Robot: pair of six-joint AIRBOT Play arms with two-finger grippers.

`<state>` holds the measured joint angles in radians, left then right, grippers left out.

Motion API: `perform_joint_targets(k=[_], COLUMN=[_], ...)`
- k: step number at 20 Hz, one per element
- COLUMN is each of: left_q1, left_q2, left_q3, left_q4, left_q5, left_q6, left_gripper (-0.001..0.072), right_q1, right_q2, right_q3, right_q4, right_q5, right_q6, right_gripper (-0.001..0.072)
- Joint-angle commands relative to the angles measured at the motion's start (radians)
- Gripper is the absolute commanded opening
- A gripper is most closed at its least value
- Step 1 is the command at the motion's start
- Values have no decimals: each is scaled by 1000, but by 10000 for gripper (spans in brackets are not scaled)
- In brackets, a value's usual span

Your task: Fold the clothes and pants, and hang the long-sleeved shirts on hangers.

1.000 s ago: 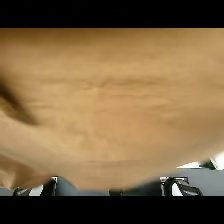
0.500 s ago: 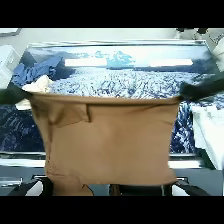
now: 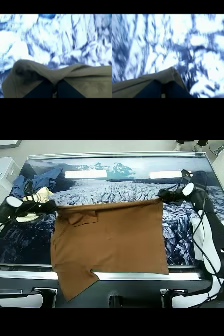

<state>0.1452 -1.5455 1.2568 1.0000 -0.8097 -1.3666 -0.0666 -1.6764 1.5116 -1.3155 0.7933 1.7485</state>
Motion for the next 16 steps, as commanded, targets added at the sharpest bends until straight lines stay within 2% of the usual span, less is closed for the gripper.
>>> perform_joint_targets(k=[1,4,6,9,12,14,16], left_q1=[-61,-96,-114,-134,-95,-35,11], left_q2=[-98,-140,-147,-150,-113,-67,-42], left_q3=[67,69,68,68,79,94,87], left_q4=[-23,-97,-107,-107,-105,-59,5], left_q5=[204,282,303,269,76,-161,-405], left_q6=[5,5,6,5,6,6,5], left_gripper=[25,26,26,26,26,26,26], right_q1=[1,0,-8,-18,-31,-61,-88], right_q2=[-62,-88,-88,-107,-77,-19,15], right_q3=[9,9,9,9,10,10,10], right_q4=[18,-47,-111,-114,-130,-139,-143], right_q5=[-166,-175,-152,-45,42,180,372], right_q6=[23,76,161,164,130,97,-4], right_gripper=[35,35,35,36,36,36,36])
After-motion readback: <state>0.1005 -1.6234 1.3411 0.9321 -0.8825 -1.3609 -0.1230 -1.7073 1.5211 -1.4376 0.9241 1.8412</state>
